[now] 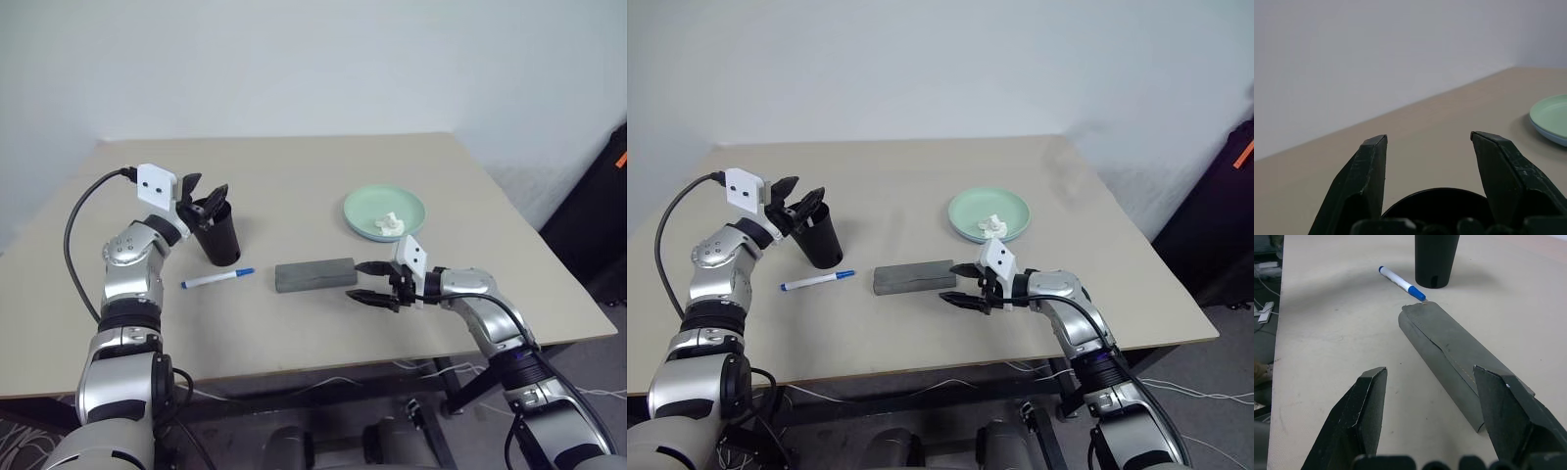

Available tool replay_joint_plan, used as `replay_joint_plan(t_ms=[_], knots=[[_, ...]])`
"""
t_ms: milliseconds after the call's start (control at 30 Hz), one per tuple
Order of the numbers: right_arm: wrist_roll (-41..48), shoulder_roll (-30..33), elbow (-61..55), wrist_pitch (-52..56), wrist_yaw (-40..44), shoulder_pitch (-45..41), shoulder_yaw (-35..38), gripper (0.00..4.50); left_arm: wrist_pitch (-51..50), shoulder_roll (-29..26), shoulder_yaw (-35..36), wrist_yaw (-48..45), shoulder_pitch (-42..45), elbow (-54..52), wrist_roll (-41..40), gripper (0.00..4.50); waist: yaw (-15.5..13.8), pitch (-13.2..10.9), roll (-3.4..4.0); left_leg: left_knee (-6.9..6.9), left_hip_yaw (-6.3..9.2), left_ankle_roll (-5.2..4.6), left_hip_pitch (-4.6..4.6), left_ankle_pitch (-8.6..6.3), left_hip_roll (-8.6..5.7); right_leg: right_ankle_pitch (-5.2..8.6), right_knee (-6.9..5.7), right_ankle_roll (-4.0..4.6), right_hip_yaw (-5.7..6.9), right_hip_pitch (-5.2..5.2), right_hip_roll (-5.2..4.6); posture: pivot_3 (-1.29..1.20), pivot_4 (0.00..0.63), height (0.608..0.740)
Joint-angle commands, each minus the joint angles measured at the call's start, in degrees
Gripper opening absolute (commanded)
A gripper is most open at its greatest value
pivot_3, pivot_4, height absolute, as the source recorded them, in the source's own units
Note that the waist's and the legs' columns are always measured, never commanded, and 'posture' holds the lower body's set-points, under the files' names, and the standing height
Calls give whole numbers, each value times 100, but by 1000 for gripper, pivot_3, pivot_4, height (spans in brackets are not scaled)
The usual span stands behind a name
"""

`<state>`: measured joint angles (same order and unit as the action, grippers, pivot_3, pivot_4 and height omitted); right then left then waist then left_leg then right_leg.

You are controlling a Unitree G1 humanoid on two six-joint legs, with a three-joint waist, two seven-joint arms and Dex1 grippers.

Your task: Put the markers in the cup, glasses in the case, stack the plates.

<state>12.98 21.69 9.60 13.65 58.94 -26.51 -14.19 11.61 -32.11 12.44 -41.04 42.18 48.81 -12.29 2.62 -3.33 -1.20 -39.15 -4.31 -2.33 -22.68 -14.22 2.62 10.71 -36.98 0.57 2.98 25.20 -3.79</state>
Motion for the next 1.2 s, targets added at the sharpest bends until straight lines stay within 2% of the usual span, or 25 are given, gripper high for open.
replay_joint_plan(t_ms=[33,200,267,400,533,800,1200], knots=[[30,-3,-90,-84,-3,-168,121,3059,-342,-131,107,-409,187,-504,-325,2893,-1,0,0,0,0,0,-1,0,0,0,0,0,0,0,0,0,0,740],[28,-8,-107,-73,2,-150,105,3059,-1739,-472,-39,-1664,62,-1769,-1005,2893,3,-1,-2,0,1,0,-7,0,1,0,2,0,1,7,2,0,0,740],[19,-24,-84,-82,-1,-164,97,3059,-2659,-799,-297,-2243,-103,-2410,-1218,2893,8,-1,-1,3,0,1,-7,-1,1,0,3,0,-1,8,2,0,0,740],[11,-50,-51,-99,-1,-185,91,3059,-3390,-1458,-852,-3037,-475,-3213,-1072,2893,32,-1,4,18,-8,1,6,-1,1,2,7,1,-13,6,3,0,0,740],[5,-70,-30,-121,-5,-188,91,3059,-3277,-1956,-1258,-3334,-502,-2970,-534,2893,22,-2,3,17,-2,5,5,2,4,5,5,10,-7,8,5,0,0,740],[-7,-128,71,-196,-20,-231,83,3059,-2698,-2484,-1898,-3780,-526,-2065,385,2893,0,-2,4,24,-4,5,0,2,4,7,12,12,-9,14,3,0,0,740],[-36,-205,181,-287,-39,-263,93,3059,-1614,-1922,-2198,-3434,306,142,1312,2893,-2,-2,2,21,-10,4,-6,2,3,4,12,7,-7,17,1,0,0,740]])
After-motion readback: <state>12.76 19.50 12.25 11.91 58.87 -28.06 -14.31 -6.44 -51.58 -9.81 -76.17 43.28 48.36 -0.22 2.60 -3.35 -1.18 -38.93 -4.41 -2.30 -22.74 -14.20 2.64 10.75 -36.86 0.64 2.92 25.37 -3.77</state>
